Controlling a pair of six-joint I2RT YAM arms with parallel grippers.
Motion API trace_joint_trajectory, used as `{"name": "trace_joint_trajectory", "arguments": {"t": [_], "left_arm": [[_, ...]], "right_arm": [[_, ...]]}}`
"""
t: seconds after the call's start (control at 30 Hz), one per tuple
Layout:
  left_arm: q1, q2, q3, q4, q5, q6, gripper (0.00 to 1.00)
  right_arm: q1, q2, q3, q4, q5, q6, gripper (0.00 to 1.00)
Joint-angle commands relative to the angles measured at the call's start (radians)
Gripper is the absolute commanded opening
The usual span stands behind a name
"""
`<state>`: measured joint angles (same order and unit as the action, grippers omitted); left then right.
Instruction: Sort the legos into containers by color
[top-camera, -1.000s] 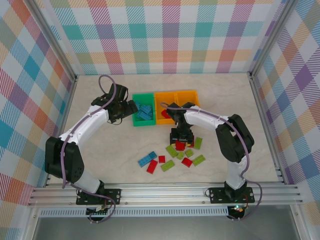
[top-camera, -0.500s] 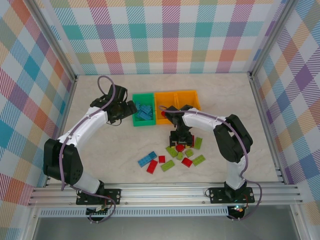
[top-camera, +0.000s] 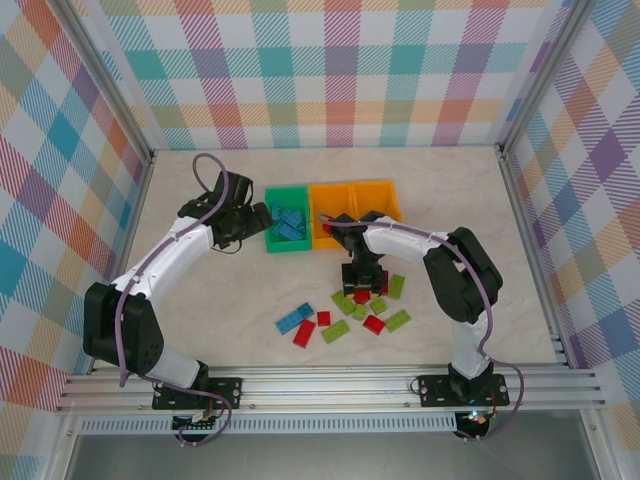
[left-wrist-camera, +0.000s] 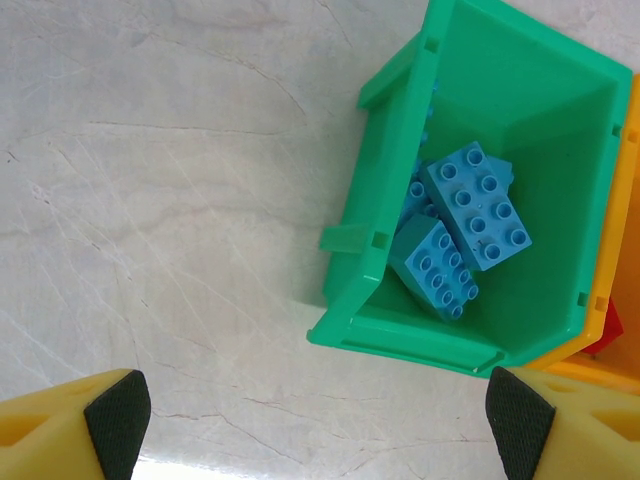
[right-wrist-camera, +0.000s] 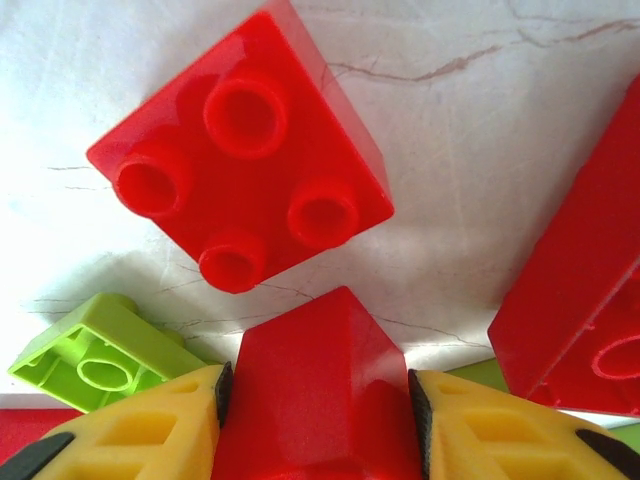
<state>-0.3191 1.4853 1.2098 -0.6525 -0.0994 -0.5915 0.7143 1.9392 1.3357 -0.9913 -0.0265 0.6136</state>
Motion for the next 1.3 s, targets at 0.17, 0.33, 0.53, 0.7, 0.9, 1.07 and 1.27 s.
{"name": "trace_joint_trajectory", "arguments": {"t": [0.17, 0.33, 0.53, 0.7, 0.9, 1.07, 1.27], "left_arm": [[0.006, -0.035, -0.024, -0.002, -0.022, -0.023, 0.89], [0.006, -0.038, -0.027, -0.001, -0.023, -0.025, 0.89], [0.006, -0.043, -0.030, -0.001, -0.019, -0.028, 0.90], [0.006, -0.047, -0.036, 0.001, -0.019, -0.029, 0.90], [0.006, -0.045, -0.042, 0.005, -0.012, -0.032, 0.89], [0.006, -0.047, -0.067, 0.010, -0.001, -0.034, 0.90], [-0.010, -0.059, -0.104, 0.011, 0.016, -0.027, 0.90]], "right_arm": [[0.005, -0.018, 0.005, -0.044, 0.054, -0.024, 0.23], [0.004, -0.026, 0.033, -0.059, 0.065, -0.020, 0.23], [0.001, -0.022, 0.123, -0.098, 0.074, -0.029, 0.23], [-0.018, -0.016, 0.182, -0.105, 0.069, -0.039, 0.24], [-0.059, 0.033, 0.354, -0.135, 0.063, -0.065, 0.24], [-0.113, 0.105, 0.501, -0.120, 0.006, -0.052, 0.24], [-0.163, 0.218, 0.666, -0.104, -0.033, -0.022, 0.24]]}}
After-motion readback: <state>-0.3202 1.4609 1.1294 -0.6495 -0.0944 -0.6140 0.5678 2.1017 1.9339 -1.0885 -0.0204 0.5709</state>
